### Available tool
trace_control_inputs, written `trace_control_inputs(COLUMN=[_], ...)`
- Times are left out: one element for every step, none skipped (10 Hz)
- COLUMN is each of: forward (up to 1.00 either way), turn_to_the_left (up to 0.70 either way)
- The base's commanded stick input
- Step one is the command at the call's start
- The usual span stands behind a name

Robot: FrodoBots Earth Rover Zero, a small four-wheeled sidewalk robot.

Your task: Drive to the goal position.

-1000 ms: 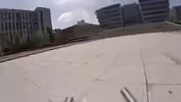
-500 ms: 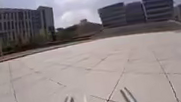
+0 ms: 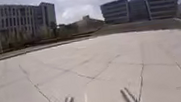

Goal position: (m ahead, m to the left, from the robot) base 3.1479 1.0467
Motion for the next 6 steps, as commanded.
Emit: trace_control_inputs(forward=[0.90, 0.90, 0.90, 0.89, 0.62, 0.19], turn_to_the_left=[0.04, 0.04, 0.04, 0.04, 0.04, 0.03])
